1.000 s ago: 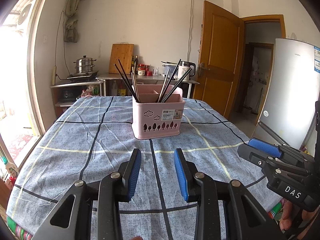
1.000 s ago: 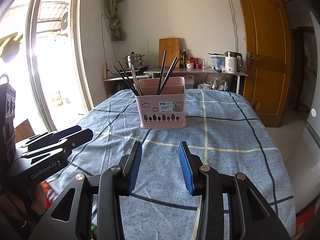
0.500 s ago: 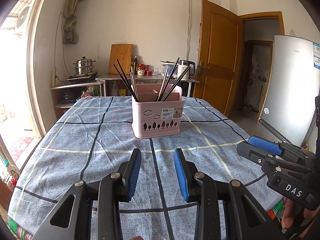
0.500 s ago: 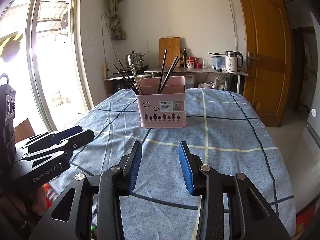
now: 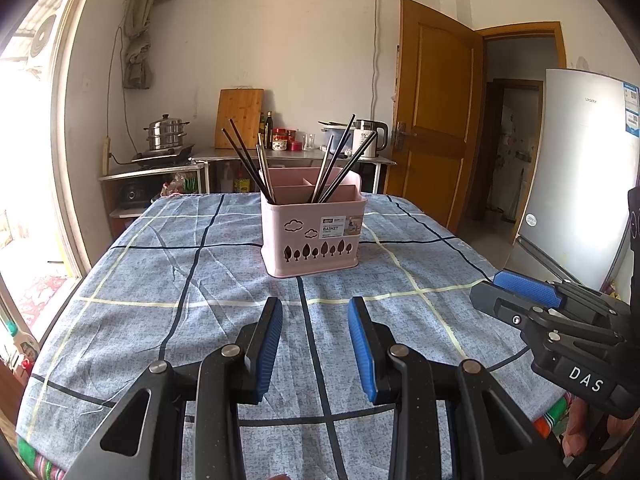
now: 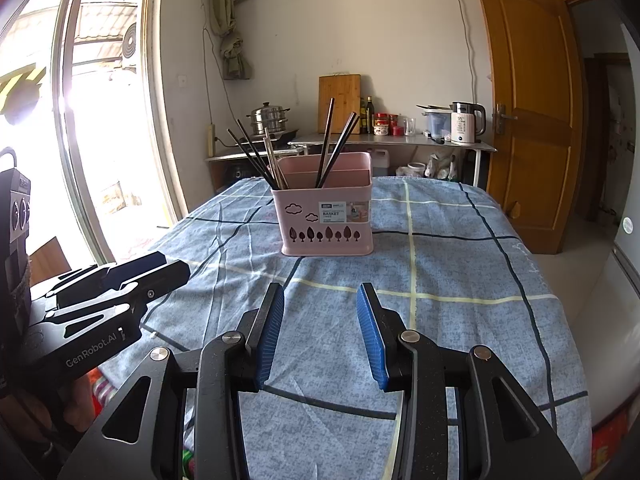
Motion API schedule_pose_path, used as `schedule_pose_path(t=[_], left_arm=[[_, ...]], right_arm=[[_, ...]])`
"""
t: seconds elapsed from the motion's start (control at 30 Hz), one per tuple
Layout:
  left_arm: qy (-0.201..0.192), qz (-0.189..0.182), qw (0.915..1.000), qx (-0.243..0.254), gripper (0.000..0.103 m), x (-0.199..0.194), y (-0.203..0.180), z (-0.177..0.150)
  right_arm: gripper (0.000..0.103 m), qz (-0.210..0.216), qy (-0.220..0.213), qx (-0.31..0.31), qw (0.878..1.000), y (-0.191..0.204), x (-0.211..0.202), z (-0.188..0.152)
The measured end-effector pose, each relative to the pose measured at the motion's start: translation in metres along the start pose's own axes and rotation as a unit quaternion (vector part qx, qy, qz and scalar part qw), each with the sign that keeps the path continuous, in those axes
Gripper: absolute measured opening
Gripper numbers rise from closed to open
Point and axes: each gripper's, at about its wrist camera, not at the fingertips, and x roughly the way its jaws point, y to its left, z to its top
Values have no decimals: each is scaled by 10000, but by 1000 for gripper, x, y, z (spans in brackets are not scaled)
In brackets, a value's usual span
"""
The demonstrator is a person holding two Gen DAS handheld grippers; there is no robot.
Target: Organize utensils
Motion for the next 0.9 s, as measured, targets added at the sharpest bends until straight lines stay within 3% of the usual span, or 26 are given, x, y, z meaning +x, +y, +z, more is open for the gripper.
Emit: schedule_pose_path(t=[0.9], left_arm=[[4, 21, 10000, 73, 34, -2, 0, -2]], right_arm=[[39, 4, 22, -8, 10000, 0, 1, -1]])
